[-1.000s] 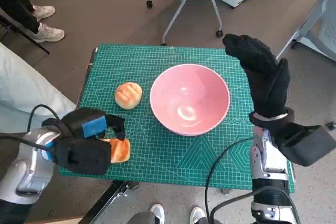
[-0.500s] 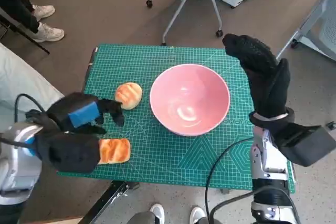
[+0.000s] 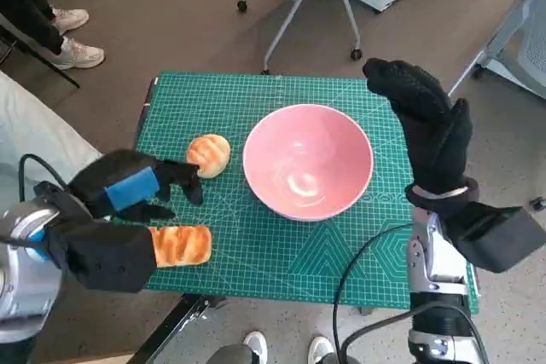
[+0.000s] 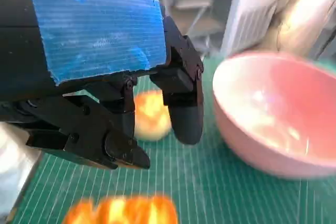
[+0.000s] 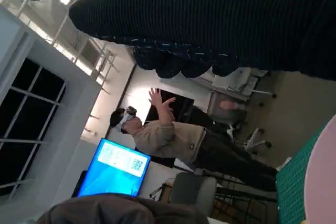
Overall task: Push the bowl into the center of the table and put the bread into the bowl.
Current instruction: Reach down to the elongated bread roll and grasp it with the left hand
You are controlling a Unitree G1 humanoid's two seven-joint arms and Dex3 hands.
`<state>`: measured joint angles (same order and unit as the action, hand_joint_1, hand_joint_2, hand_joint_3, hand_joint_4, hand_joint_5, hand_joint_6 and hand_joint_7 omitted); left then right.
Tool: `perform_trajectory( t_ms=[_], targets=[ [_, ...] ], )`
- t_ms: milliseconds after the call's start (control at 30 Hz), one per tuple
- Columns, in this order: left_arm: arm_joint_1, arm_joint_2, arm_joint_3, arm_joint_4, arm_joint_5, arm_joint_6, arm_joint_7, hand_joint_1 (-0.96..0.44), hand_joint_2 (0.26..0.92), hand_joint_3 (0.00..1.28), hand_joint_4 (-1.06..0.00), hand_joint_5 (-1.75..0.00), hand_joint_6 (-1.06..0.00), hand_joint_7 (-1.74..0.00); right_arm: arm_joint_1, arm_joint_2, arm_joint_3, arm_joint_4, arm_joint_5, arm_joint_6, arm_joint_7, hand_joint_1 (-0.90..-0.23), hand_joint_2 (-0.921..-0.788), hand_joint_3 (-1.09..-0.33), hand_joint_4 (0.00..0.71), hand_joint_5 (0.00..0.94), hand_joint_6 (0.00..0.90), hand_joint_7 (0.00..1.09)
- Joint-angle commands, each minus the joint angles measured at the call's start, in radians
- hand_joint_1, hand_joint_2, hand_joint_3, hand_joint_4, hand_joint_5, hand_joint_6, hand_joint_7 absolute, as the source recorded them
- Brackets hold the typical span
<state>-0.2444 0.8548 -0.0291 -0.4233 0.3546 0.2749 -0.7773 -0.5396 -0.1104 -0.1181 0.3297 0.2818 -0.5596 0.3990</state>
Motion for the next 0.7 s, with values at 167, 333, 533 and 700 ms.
perform_trajectory(
  t_ms=[167,333,533,700],
  targets=[
    [0.060,0.071,-0.018,-0.143,0.077,0.108,-0.077,-0.28,0.683,0.02,-0.24,-0.03,-0.30,-0.06,0.025,0.003,-0.002,0.002,-0.003,0.003,-0.003,-0.670,-0.921,-0.775,0.223,0.001,0.076,0.61],
    [0.095,0.072,-0.015,-0.171,0.098,0.107,-0.065,-0.34,0.676,0.01,-0.20,-0.01,-0.29,-0.02,0.022,0.004,-0.001,0.005,-0.005,0.005,-0.006,-0.669,-0.921,-0.779,0.222,0.001,0.076,0.61],
    [0.120,0.068,-0.024,-0.188,0.128,0.108,-0.060,-0.34,0.675,0.01,-0.18,0.00,-0.29,-0.01,0.015,0.005,0.000,0.021,-0.004,0.004,-0.003,-0.674,-0.921,-0.780,0.222,0.001,0.076,0.61],
    [0.134,0.062,-0.033,-0.186,0.150,0.097,-0.052,-0.34,0.674,0.00,-0.18,0.00,-0.29,0.00,0.009,0.005,-0.001,0.032,0.005,0.005,0.005,-0.675,-0.921,-0.780,0.222,0.000,0.076,0.61]
  ],
)
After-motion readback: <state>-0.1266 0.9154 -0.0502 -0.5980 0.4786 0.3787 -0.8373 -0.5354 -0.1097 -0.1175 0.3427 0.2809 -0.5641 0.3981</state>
